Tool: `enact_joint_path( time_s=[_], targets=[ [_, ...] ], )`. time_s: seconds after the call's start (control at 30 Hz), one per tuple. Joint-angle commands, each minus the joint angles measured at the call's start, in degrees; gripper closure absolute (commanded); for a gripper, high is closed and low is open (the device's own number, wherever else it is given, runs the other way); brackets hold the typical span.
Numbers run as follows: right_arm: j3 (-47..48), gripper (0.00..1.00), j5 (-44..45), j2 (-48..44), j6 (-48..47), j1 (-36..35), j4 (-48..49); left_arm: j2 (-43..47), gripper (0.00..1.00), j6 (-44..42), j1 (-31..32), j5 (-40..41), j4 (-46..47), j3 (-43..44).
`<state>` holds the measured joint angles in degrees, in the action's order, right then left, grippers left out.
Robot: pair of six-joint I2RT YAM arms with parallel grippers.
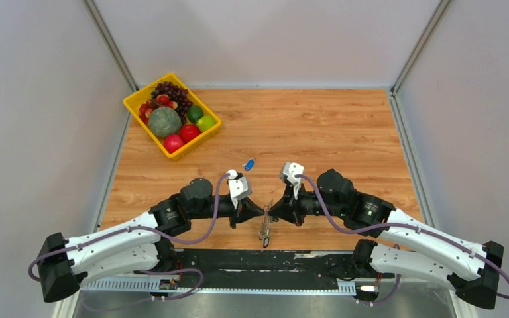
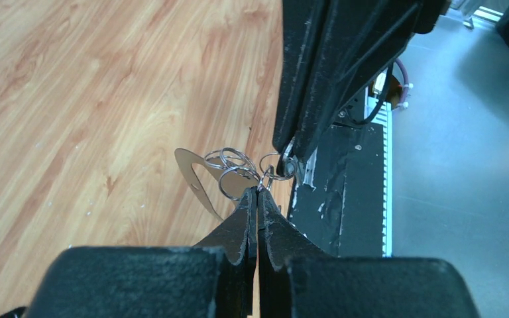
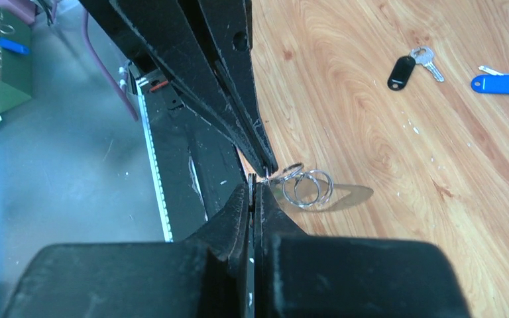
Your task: Remove the keys from the keyring
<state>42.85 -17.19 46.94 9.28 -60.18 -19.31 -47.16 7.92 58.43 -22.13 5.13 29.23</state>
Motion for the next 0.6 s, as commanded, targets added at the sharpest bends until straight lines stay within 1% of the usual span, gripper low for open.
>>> enact_joint_path(
  time_s=[0.0,0.1,0.3,0.47,0.57],
  targets=[
    [4.1,1.0,0.3,-1.0,-1.5,-0.1,-1.2,-1.7,1.0,4.5,-0.4,3.9,-3.1,3.7],
    [4.6,1.0,0.3,-1.3,-1.7,-0.1,-2.4,-4.7,1.0,6.8,-1.3,2.6,-4.1,5.1],
    [4.1,1.0,-2.8,-2.3,-1.5,-0.1,-3.3,-9.2,1.0,12.8,-4.6,0.5,-6.4,7.6],
    [3.1,1.0,-6.4,-2.2,-1.2,-0.1,-3.7,-9.3,1.0,15.7,-6.7,0.1,-5.7,7.3],
    [3.7,1.0,-6.4,-1.0,-1.5,-0.1,-5.7,-9.2,1.0,15.6,-6.9,-0.3,-6.2,7.6]
  ],
)
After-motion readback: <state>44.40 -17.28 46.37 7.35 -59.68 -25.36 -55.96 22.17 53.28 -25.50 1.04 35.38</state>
